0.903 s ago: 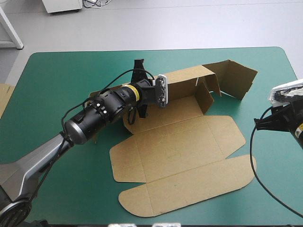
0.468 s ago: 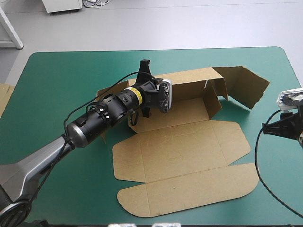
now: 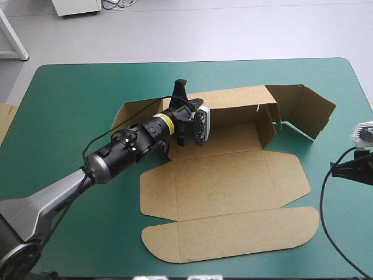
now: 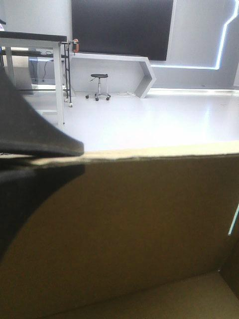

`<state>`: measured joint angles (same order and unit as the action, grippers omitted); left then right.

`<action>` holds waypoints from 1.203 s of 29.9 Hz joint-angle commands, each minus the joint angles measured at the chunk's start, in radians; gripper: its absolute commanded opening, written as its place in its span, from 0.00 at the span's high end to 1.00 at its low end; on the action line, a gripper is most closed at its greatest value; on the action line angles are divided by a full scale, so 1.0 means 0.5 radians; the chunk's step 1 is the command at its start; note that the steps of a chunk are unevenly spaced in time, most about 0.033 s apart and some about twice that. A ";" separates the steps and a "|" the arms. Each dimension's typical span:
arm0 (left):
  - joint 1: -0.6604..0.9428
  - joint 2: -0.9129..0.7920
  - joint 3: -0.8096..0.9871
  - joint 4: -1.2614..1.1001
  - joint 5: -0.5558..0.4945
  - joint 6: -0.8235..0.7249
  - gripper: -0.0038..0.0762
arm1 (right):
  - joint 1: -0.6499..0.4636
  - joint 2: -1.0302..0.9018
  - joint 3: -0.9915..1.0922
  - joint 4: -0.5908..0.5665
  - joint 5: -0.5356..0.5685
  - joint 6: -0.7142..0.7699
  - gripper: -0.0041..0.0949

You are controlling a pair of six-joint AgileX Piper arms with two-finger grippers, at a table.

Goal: Fold the box

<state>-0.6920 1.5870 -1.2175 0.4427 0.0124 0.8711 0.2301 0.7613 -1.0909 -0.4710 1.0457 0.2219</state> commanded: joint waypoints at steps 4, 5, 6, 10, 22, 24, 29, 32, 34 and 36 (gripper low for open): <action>-0.002 -0.130 0.064 -0.009 -0.245 -0.090 0.94 | -0.013 0.108 -0.060 -0.345 -0.209 0.117 0.54; -0.002 -0.130 0.075 -0.009 -0.245 -0.096 0.94 | -0.013 0.135 -0.060 -0.398 -0.223 0.143 0.54; -0.002 -0.130 0.079 -0.009 -0.240 -0.108 0.94 | -0.013 0.174 -0.060 -0.455 -0.243 0.184 0.54; -0.002 -0.130 0.102 -0.073 -0.253 -0.115 0.94 | -0.013 0.283 -0.060 -0.517 -0.415 0.296 0.54; -0.002 -0.130 0.111 -0.109 -0.233 -0.104 0.96 | -0.268 0.737 -0.369 -0.424 -0.894 0.473 0.98; -0.002 -0.130 0.111 -0.109 -0.233 -0.104 0.96 | -0.423 0.884 -0.503 -0.072 -0.890 0.213 0.98; -0.002 -0.130 0.111 -0.101 -0.233 -0.104 0.96 | -0.819 1.227 -0.819 1.134 -0.744 -0.670 0.98; -0.002 -0.130 0.111 -0.097 -0.233 -0.104 0.96 | -0.984 1.410 -0.972 1.600 -0.544 -0.997 0.98; -0.002 -0.130 0.111 -0.097 -0.233 -0.104 0.96 | -1.055 1.528 -1.062 1.797 -0.434 -1.109 0.98; -0.002 -0.130 0.111 -0.097 -0.233 -0.104 0.96 | -1.079 1.624 -1.127 1.925 -0.360 -1.173 0.98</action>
<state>-0.6920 1.5642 -1.1396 0.4173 -0.0652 0.8406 -0.2828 1.5492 -1.5777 0.3550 0.8476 -0.2791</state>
